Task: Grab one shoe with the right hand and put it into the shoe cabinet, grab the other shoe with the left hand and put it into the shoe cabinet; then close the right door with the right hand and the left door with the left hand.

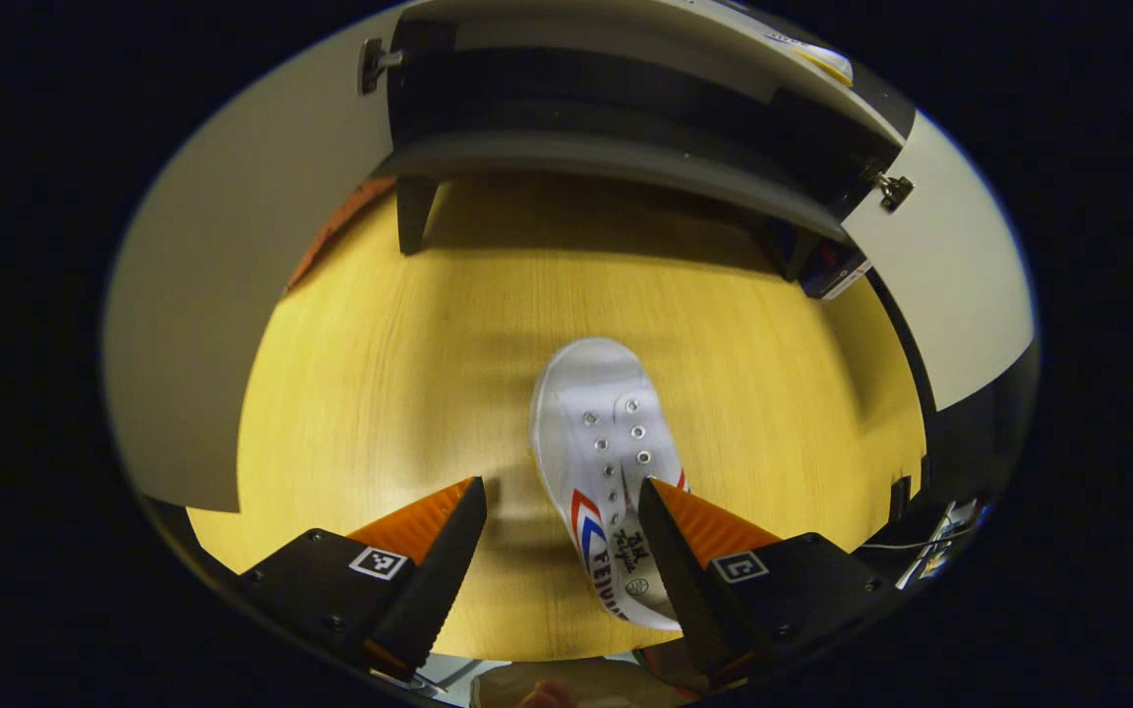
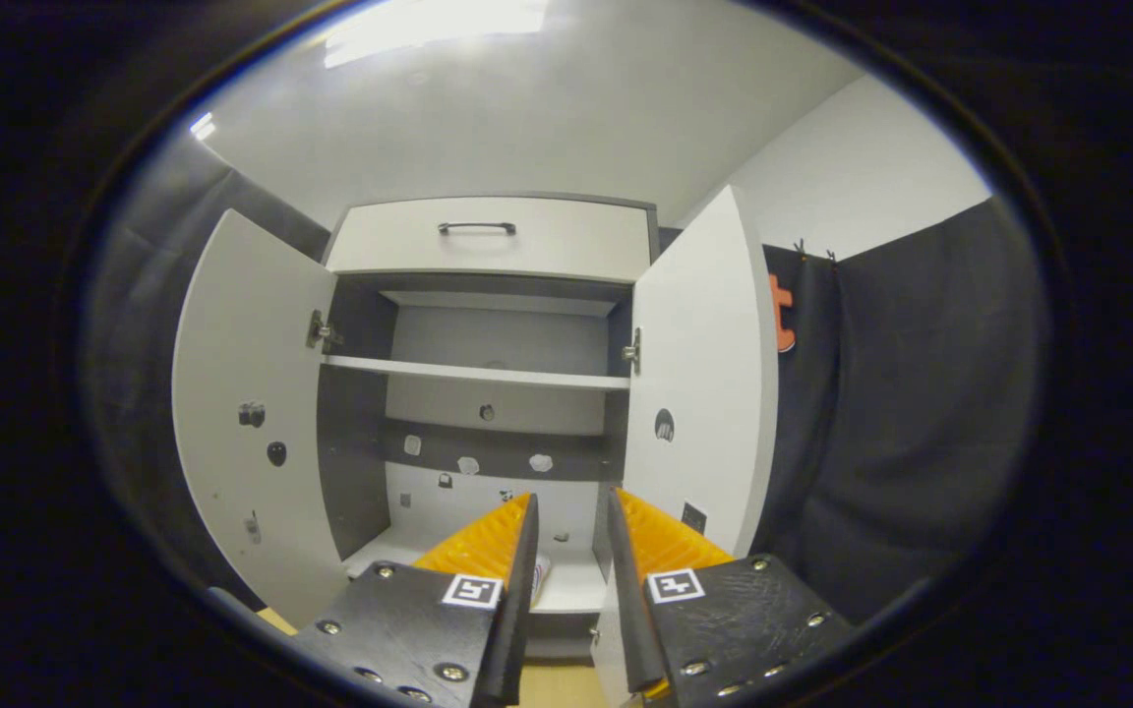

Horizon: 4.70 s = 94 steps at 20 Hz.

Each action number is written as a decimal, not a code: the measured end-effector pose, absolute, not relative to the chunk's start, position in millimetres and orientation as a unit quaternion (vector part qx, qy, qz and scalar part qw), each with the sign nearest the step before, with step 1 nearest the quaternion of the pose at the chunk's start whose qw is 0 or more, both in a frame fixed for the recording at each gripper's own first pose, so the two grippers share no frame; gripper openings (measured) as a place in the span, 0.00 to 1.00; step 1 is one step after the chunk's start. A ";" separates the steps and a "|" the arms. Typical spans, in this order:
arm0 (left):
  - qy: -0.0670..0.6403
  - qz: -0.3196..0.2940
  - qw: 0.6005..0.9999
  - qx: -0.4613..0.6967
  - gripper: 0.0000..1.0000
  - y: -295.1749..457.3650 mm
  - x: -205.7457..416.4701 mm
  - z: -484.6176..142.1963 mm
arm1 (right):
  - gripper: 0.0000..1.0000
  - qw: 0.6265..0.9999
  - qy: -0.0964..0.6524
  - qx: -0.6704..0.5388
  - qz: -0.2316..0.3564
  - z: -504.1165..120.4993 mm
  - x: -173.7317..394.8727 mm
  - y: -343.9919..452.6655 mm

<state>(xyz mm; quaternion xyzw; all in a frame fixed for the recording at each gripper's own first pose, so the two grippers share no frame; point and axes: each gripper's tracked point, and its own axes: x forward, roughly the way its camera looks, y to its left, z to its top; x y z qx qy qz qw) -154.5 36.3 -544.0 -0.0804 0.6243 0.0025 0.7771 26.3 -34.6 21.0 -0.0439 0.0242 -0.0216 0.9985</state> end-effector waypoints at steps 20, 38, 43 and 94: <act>0.685 0.045 0.703 -0.188 0.18 17.8 -174.3 -576.0 | 0.34 0.995 0.047 -0.081 -0.047 4.1 29.0 -54.7; 0.554 -0.031 0.822 -0.130 0.04 31.5 -58.3 -389.7 | 0.40 0.996 0.047 -0.057 -0.052 -6.5 21.9 -66.7; 0.480 -0.062 0.867 -0.119 0.04 22.1 17.3 -322.1 | 0.40 0.995 0.043 -0.047 -0.071 -1.3 16.8 -82.4; 0.277 -0.002 0.961 -0.025 0.84 18.3 188.6 -199.7 | 0.58 0.996 0.037 -0.037 -0.078 7.3 -18.3 -198.4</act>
